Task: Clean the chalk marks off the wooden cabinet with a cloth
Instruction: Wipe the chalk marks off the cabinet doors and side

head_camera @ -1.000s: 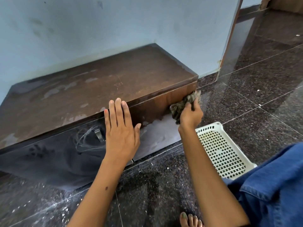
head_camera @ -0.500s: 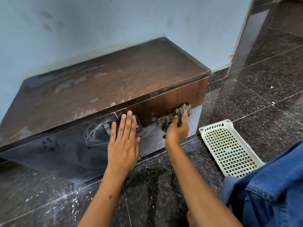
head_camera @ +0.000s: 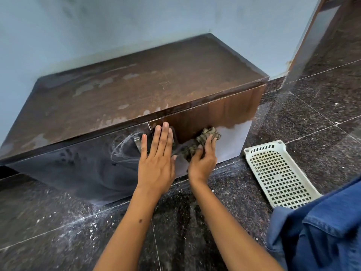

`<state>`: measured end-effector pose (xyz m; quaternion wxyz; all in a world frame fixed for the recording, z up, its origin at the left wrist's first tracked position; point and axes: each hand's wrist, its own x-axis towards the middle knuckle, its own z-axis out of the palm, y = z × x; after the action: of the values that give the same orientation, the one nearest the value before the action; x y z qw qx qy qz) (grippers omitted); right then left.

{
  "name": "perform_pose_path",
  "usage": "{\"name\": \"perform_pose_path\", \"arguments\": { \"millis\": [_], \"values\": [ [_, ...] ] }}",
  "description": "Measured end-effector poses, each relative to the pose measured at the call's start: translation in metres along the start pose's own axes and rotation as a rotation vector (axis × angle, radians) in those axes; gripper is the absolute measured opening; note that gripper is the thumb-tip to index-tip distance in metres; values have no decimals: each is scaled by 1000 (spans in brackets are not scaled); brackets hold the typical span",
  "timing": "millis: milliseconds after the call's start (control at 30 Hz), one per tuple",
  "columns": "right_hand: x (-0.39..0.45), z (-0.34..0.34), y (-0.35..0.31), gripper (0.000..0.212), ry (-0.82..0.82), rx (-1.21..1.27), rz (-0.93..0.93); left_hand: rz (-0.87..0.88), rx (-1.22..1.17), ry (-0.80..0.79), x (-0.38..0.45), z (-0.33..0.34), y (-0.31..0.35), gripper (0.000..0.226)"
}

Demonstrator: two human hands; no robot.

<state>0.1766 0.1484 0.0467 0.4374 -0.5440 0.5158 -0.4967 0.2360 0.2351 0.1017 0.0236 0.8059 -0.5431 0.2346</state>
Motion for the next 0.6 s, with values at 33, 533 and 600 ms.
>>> {"name": "perform_pose_path", "arguments": {
  "millis": [33, 533, 600],
  "values": [
    [-4, 4, -11, 44, -7, 16, -38, -5, -4, -4, 0, 1, 0, 67],
    [33, -14, -25, 48, 27, 127, 52, -43, -49, -7, 0, -1, 8, 66],
    [14, -6, -32, 49, 2, 134, -28, -27, -33, -7, 1, 3, 12, 66]
  ]
}}
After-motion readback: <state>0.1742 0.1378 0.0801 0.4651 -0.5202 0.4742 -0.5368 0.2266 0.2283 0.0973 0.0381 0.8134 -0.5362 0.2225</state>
